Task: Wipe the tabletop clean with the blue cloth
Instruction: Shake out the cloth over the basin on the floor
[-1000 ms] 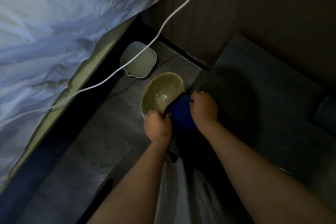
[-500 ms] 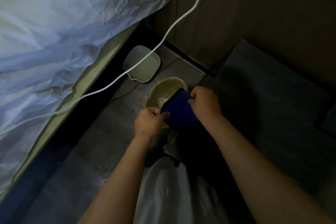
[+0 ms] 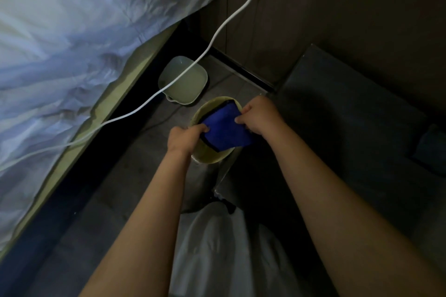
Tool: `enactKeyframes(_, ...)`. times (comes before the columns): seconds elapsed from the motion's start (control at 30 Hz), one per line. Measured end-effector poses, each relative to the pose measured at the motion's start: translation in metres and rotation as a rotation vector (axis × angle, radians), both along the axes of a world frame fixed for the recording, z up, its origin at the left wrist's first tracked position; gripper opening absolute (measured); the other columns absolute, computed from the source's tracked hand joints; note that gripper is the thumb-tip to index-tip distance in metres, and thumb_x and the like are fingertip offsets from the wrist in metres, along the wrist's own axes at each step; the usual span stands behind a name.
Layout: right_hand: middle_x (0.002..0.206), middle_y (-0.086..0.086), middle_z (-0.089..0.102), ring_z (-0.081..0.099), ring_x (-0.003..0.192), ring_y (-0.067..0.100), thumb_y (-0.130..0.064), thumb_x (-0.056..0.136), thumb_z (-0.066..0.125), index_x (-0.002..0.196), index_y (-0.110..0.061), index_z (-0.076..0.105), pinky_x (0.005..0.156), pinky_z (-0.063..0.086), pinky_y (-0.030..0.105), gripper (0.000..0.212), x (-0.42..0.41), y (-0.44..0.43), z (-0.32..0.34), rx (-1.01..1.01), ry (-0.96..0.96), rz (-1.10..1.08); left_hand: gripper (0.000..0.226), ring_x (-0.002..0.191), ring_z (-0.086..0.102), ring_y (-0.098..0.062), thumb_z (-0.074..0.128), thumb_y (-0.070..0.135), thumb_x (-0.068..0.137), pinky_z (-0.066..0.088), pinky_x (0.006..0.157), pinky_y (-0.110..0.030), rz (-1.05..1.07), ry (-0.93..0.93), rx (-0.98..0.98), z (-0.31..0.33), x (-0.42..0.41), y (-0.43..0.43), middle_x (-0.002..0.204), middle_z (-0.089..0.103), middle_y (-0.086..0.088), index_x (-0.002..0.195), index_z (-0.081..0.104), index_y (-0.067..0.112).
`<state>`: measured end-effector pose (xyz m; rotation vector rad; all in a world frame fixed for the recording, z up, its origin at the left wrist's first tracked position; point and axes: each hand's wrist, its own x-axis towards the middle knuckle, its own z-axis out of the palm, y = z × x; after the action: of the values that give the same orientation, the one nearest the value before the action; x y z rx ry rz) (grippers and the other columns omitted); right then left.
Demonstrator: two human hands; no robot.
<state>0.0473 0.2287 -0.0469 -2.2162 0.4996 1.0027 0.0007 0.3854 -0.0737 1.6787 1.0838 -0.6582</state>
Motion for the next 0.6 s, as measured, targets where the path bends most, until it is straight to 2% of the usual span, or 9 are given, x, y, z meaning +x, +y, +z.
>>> enactKeyframes(0.1,0.114,0.008,0.064,0.062,0.107,0.024,-0.022,0.087,0.067,0.117,-0.01,0.061,0.08,0.047,0.033,0.032,-0.007,-0.01,0.007,-0.037,-0.025,0.03,0.037,0.077,0.054,-0.014,0.072,0.029,0.077,0.038,0.056,-0.025,-0.064,-0.021,-0.016,0.0,-0.008,-0.004,0.094,0.063,-0.008,0.101,0.066,0.001)
enactKeyframes(0.2,0.111,0.005,0.064,0.061,0.104,0.022,-0.023,0.09,0.064,0.111,-0.012,0.063,0.076,0.045,0.03,0.024,-0.016,-0.018,0.016,-0.069,-0.06,0.066,0.02,0.072,0.054,-0.014,0.07,0.025,0.081,0.042,0.059,-0.025,-0.136,-0.063,-0.013,0.005,-0.016,-0.014,0.079,0.06,-0.005,0.083,0.063,0.007)
enactKeyframes(0.27,0.111,0.005,0.064,0.061,0.104,0.022,-0.023,0.091,0.063,0.11,-0.014,0.063,0.075,0.045,0.03,0.02,-0.023,-0.024,0.022,-0.073,-0.078,0.065,0.016,0.069,0.053,-0.014,0.069,0.023,0.082,0.044,0.062,-0.027,-0.171,-0.088,-0.009,0.01,-0.021,-0.022,0.074,0.058,-0.006,0.079,0.061,0.01)
enactKeyframes(0.47,0.115,0.004,0.061,0.059,0.107,0.022,-0.025,0.092,0.061,0.115,-0.018,0.061,0.085,0.047,0.034,0.024,-0.039,-0.049,0.04,-0.071,-0.049,0.111,0.029,0.065,0.051,-0.017,0.071,0.022,0.081,0.043,0.062,-0.029,-0.225,-0.138,-0.042,0.023,-0.039,-0.038,0.067,0.054,-0.006,0.062,0.05,0.016)
enactKeyframes(0.6,0.108,0.008,0.064,0.062,0.101,0.024,-0.02,0.09,0.063,0.105,-0.016,0.063,0.095,0.049,0.044,0.015,-0.047,-0.073,0.056,-0.066,0.093,0.158,0.028,0.06,0.048,-0.019,0.071,0.018,0.082,0.042,0.056,-0.022,-0.267,-0.118,-0.141,0.03,-0.056,-0.053,0.064,0.052,-0.011,0.063,0.052,0.011)
